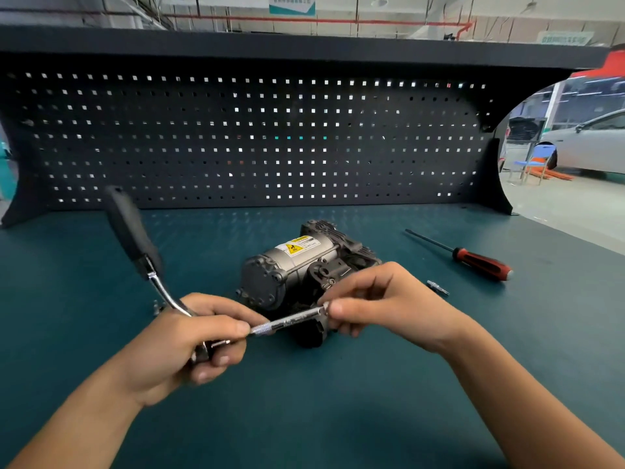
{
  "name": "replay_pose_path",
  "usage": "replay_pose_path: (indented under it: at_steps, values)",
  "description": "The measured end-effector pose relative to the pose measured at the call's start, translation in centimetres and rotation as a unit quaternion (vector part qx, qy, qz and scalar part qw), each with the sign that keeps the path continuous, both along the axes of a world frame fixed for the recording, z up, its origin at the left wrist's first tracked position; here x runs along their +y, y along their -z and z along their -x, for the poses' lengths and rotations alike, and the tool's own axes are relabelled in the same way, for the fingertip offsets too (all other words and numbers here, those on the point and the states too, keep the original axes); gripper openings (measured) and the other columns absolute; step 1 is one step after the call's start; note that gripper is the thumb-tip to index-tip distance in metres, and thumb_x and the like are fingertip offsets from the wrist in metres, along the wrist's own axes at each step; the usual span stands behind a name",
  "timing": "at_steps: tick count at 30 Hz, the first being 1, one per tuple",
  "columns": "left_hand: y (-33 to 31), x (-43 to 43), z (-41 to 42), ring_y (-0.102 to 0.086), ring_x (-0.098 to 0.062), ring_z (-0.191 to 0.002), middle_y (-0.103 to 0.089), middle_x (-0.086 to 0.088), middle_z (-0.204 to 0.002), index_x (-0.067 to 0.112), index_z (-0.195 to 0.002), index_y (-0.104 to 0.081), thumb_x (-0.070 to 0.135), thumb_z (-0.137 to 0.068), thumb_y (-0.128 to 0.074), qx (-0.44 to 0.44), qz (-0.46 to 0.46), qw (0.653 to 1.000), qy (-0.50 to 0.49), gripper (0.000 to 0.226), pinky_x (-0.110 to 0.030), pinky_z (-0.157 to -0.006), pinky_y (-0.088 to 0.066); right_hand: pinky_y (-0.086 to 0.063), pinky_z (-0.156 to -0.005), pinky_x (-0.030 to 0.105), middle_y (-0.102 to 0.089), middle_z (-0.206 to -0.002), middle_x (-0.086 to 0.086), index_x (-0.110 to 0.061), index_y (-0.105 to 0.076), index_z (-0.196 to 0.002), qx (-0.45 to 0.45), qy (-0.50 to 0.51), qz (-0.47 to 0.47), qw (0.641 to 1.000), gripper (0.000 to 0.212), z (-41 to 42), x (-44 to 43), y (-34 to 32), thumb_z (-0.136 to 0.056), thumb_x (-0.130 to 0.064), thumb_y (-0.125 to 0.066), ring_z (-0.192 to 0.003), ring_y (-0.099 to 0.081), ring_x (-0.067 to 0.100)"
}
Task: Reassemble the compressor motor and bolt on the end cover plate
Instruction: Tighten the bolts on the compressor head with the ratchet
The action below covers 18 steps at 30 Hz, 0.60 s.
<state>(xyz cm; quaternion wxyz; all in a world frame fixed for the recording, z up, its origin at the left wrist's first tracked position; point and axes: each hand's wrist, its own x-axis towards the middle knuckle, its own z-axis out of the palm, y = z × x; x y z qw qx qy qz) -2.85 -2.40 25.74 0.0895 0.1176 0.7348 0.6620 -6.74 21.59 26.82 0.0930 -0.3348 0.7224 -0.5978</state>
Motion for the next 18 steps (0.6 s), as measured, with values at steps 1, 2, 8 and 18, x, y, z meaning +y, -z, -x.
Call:
replay_pose_path:
  at_steps: [1,2,8,18]
  values:
    - [0.1,-0.1,0.0,-0.027,-0.012,-0.029,-0.039,-0.008,-0.042,0.004,-0.072,-0.074,0.016,-0.055,-0.066,-0.010,0.011,1.000,0.003,0.023,-0.011,-0.035,-0.021,-0.049,-0.058,0.016,-0.068,-0.064,-0.007,-0.018,-0.073,-0.082,0.019,-0.012,-0.045,0.999,0.005,0.0,0.2,0.0,-0.079,-0.016,-0.070,-0.058,-0.060,0.003]
    - [0.2,-0.1,0.1,-0.027,-0.012,-0.029,-0.040,-0.009,-0.042,0.004,-0.072,-0.074,0.016,-0.059,-0.061,-0.017,0.022,1.000,0.006,0.022,-0.011,-0.035,-0.021,-0.048,-0.060,0.015,-0.066,-0.064,-0.010,-0.013,-0.073,-0.088,0.041,-0.019,-0.091,0.995,0.008,0.0,0.4,0.0,-0.081,-0.012,-0.068,-0.059,-0.058,0.001]
    - [0.3,-1.3,0.6,-0.024,-0.012,-0.028,-0.039,-0.012,-0.040,-0.001,-0.070,-0.072,0.022,-0.046,-0.063,-0.026,0.030,0.999,0.006,0.034,-0.009,-0.033,-0.022,-0.046,-0.074,0.017,-0.061,-0.078,-0.015,-0.009,-0.067,-0.107,0.185,-0.023,-0.216,0.958,0.018,-0.2,0.3,0.4,-0.091,-0.011,-0.060,-0.073,-0.055,-0.004]
    - [-0.2,-2.5,0.9,-0.020,-0.007,-0.023,-0.034,-0.006,-0.038,-0.005,-0.070,-0.070,0.022,-0.039,-0.070,-0.088,-0.017,0.996,0.023,0.041,-0.005,-0.033,-0.023,-0.038,-0.064,0.015,-0.059,-0.069,0.008,0.001,-0.067,-0.097,0.385,0.007,-0.209,0.899,0.019,-0.8,-1.4,1.3,-0.092,-0.012,-0.054,-0.065,-0.049,0.011]
